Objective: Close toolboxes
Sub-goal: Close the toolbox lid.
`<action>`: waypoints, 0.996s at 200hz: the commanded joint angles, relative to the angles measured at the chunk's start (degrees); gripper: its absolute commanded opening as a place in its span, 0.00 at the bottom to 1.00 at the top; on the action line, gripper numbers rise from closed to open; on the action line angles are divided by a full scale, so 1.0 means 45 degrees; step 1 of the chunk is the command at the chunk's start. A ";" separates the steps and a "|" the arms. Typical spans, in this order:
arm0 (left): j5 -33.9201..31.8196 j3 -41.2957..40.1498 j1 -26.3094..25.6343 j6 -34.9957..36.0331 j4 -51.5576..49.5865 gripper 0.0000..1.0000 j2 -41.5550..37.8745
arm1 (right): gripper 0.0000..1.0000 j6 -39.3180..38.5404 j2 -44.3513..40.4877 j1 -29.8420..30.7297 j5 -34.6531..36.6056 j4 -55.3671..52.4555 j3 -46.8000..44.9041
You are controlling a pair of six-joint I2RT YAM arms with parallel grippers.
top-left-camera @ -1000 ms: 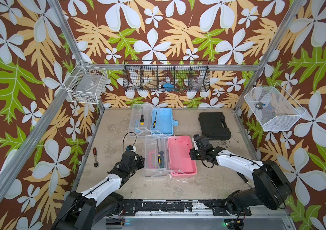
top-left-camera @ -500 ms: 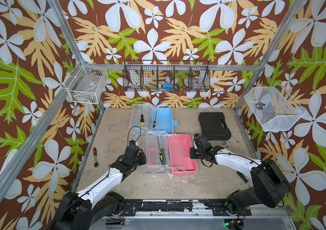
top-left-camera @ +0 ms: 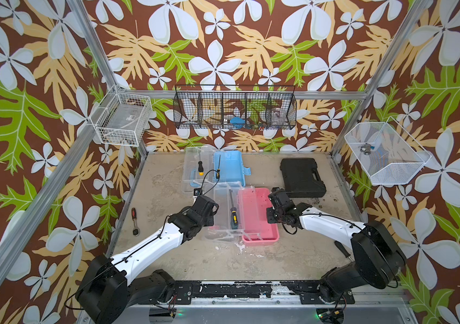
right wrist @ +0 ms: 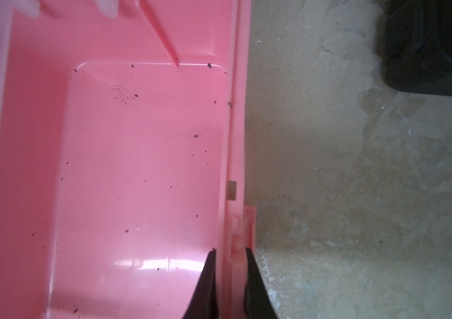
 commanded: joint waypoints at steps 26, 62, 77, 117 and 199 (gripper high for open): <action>-0.2848 0.1576 -0.0680 0.1337 -0.1654 0.00 0.0162 | 0.00 -0.0834 0.0340 0.0206 0.0503 -0.0665 0.0278; -0.3249 0.2212 -0.1364 0.1844 -0.2191 0.00 0.0725 | 0.00 -0.0930 0.0493 0.0319 0.0753 -0.0788 0.0436; -0.3507 0.2534 -0.1741 0.2071 -0.2437 0.00 0.1086 | 0.00 -0.0957 0.0537 0.0381 0.0863 -0.0824 0.0463; -0.3608 0.3389 -0.2489 0.2557 -0.2789 0.02 0.1810 | 0.00 -0.1059 0.0516 0.0538 0.1105 -0.0862 0.0518; -0.2792 0.5500 -0.3824 0.2494 -0.3205 0.12 0.2469 | 0.00 -0.0978 0.0630 0.0695 0.0866 -0.0459 0.0398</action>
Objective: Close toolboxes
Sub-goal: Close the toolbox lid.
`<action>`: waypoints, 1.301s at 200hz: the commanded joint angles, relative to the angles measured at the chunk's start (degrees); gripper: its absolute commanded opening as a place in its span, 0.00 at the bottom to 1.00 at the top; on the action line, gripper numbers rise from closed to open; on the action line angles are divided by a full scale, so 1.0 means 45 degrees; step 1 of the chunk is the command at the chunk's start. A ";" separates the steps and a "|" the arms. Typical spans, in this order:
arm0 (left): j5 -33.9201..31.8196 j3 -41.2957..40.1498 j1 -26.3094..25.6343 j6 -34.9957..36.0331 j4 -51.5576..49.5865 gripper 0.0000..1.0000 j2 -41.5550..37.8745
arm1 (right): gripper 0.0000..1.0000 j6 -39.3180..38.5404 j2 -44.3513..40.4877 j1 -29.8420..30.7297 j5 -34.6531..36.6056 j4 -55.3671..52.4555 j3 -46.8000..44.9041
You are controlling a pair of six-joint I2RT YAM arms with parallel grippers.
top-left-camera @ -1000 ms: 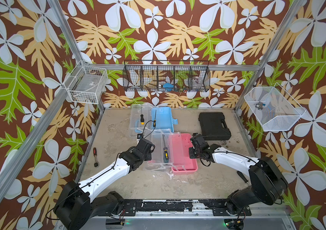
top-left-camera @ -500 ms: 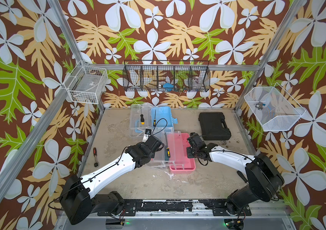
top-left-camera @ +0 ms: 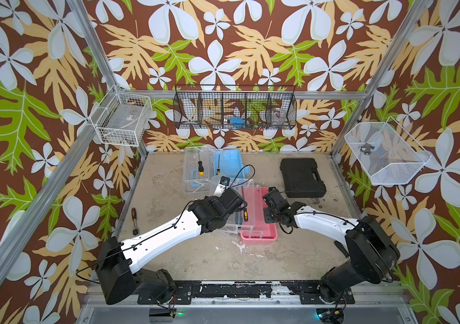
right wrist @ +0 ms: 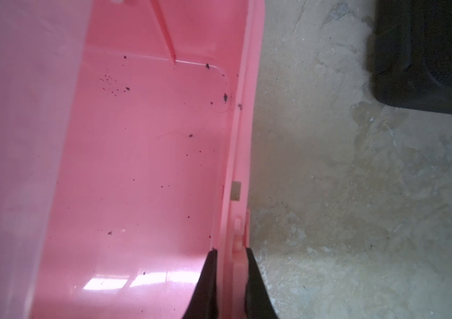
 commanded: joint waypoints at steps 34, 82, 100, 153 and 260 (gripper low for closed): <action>0.2221 0.0368 -0.0468 0.0323 0.1142 0.12 0.0183 | 0.00 -0.0910 -0.0033 0.0059 -0.0434 0.0016 -0.0244; 0.3779 0.0209 -0.0647 0.0003 0.2440 0.12 0.0163 | 0.00 -0.0752 -0.0091 0.0049 -0.0654 0.0313 -0.0470; 0.3992 0.0326 -0.0764 -0.0049 0.2708 0.12 0.0203 | 0.00 -0.0675 -0.0148 0.0059 -0.0760 0.0390 -0.0533; 0.2828 0.0678 -0.0875 0.0035 0.1840 0.11 0.0720 | 0.48 -0.0457 -0.1082 0.0048 -0.0914 -0.0137 -0.0521; 0.0057 0.1388 -0.0904 0.0821 0.0195 0.08 0.1184 | 0.79 -0.0139 -0.3604 -0.1345 -0.4564 0.0940 -0.1595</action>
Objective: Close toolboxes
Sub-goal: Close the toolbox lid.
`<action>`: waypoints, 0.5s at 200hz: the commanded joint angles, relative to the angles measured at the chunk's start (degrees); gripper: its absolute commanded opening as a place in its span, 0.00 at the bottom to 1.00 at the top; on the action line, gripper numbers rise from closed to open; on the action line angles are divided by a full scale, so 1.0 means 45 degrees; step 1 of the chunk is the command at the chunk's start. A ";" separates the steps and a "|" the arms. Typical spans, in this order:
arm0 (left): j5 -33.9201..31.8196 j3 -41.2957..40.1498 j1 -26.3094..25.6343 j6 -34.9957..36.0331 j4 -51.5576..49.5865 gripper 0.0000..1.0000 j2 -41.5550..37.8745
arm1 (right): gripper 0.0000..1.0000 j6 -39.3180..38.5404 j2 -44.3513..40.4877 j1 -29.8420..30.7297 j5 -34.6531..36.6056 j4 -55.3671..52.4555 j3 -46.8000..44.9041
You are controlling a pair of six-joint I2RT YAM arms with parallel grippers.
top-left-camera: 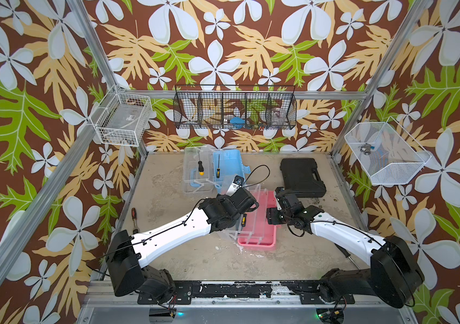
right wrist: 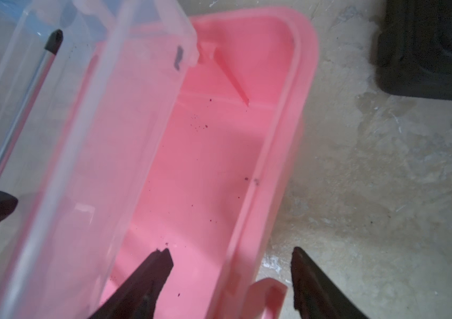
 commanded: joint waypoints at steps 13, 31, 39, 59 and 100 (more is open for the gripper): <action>-0.0342 0.0336 -0.0046 0.0555 -0.0141 0.07 0.0168 | 0.81 0.0115 -0.0847 -0.0556 -0.2553 0.1373 -0.0528; -0.0527 0.0489 -0.0039 0.0722 -0.0207 0.07 0.0281 | 0.82 0.0259 -0.1199 -0.0922 -0.3421 0.1788 -0.0840; -0.0605 0.0549 -0.0049 0.0774 -0.0264 0.07 0.0334 | 0.82 0.0340 -0.1312 -0.1122 -0.3751 0.1973 -0.1020; -0.0733 0.0732 -0.0039 0.0870 -0.0413 0.07 0.0385 | 0.81 0.0612 -0.1639 -0.1639 -0.4854 0.2790 -0.1692; -0.1056 0.1126 -0.0073 0.1214 -0.0768 0.07 0.0389 | 0.82 0.1723 -0.2140 -0.2644 -0.7241 0.5899 -0.3645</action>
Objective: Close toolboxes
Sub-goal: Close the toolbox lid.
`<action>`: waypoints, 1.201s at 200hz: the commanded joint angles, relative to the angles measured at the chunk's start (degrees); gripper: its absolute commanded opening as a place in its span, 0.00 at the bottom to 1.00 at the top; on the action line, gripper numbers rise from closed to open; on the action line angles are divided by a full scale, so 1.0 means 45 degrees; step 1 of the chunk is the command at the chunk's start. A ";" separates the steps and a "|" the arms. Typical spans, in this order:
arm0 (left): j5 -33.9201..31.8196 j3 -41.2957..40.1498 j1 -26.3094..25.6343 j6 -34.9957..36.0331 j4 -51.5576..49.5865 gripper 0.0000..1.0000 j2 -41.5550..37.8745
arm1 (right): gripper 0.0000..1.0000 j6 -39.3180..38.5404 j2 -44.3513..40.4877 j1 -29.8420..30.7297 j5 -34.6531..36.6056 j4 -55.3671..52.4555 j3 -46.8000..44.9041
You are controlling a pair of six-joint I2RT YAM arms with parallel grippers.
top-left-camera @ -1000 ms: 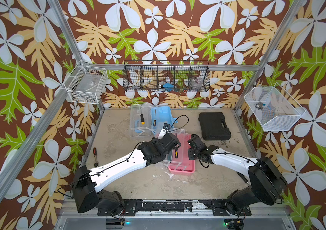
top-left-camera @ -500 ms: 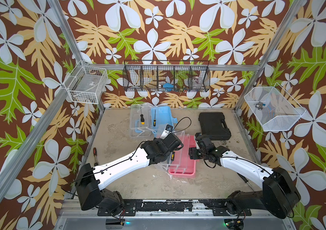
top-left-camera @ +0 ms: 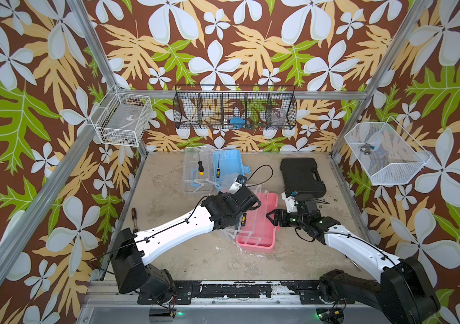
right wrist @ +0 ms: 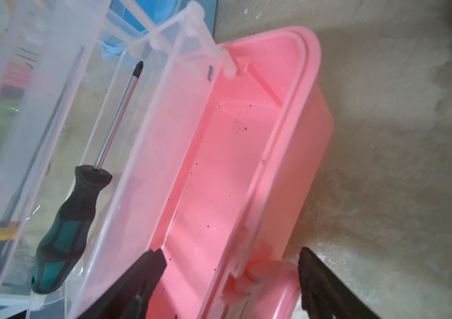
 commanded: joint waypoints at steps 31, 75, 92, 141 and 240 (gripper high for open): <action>-0.1008 0.0211 -0.0059 0.0498 -0.0199 0.07 -0.0004 | 0.81 0.1788 -0.0216 -0.1177 -0.3275 0.4796 -0.2022; -0.0899 0.0244 -0.0068 0.0526 -0.0297 0.07 0.0092 | 0.63 0.1891 0.0251 -0.1505 -0.3142 0.5442 -0.2581; -0.0885 0.0354 -0.0069 0.0545 -0.0366 0.06 0.0031 | 0.56 0.1911 0.0342 -0.1672 -0.3194 0.5698 -0.2757; -0.0165 0.0920 -0.0578 0.0326 -0.0304 0.06 0.0431 | 0.48 0.2243 0.0944 -0.1672 -0.3505 0.6888 -0.3094; 0.2728 0.1608 -0.1495 -0.0780 0.0931 0.23 0.1228 | 0.38 0.1990 0.1639 -0.1666 -0.3511 0.7263 -0.3061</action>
